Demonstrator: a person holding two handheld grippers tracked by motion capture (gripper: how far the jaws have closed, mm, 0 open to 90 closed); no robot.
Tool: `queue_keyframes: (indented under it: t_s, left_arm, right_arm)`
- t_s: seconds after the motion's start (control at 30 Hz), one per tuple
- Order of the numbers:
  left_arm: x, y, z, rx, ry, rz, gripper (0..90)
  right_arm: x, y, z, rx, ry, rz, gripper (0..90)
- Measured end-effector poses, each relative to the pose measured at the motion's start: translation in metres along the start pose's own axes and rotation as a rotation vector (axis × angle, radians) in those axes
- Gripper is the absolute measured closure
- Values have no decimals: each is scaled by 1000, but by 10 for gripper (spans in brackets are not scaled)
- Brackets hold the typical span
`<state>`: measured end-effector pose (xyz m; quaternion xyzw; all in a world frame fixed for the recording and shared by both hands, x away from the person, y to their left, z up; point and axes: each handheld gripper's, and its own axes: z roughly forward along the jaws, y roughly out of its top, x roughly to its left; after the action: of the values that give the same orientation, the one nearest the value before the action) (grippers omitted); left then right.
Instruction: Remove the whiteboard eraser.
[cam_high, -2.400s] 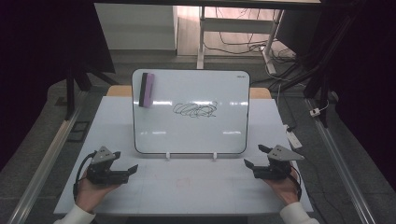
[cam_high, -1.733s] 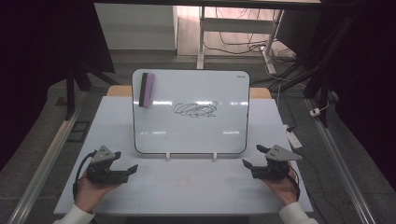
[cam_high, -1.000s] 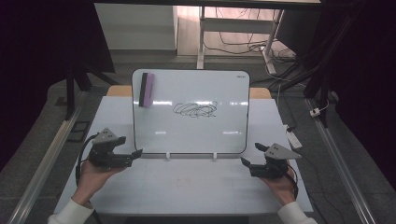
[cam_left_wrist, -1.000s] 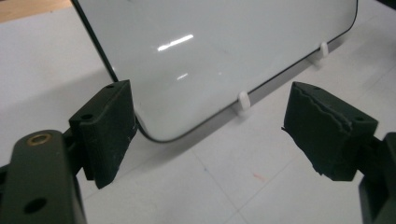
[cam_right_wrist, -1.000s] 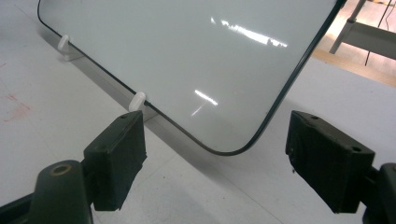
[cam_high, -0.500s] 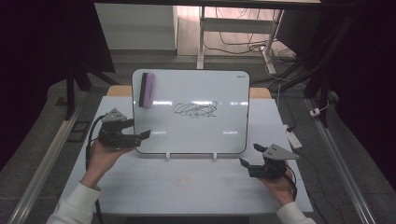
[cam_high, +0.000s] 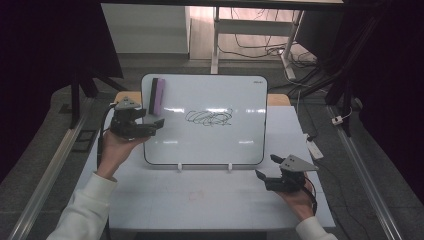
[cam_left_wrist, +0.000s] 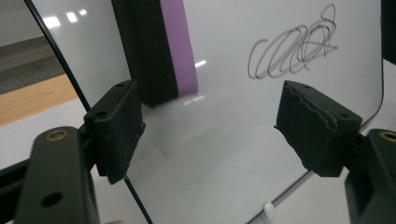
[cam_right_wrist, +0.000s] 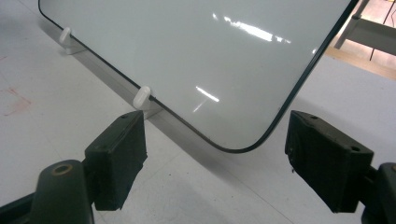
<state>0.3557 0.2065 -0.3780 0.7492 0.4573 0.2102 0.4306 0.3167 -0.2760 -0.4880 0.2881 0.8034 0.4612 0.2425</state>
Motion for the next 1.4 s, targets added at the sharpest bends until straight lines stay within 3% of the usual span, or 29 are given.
queue_keyframes:
  t_s: [0.47,0.77,0.9,1.03,1.1,1.2,1.3,1.4]
  left_arm:
    - [14,48,2,-41,71,-8,324]
    - [17,72,17,-35,102,-18,380]
    - [17,78,23,-24,117,-12,430]
    - [18,78,29,-17,144,-34,555]
    - [19,78,28,-21,139,-49,572]
    - [18,78,26,-20,142,-68,595]
    - [14,77,19,-35,154,-54,609]
    - [9,75,9,-55,125,-46,612]
  right_arm:
    - [1,-2,4,19,6,-2,199]
    - [2,-3,5,25,11,-1,199]
    - [2,-3,5,25,12,0,199]
    - [1,-3,5,22,15,1,197]
    - [2,-3,5,20,15,-3,197]
    - [2,-3,5,20,12,-3,197]
    - [2,-3,5,21,13,-3,198]
    - [3,-3,5,18,12,-3,198]
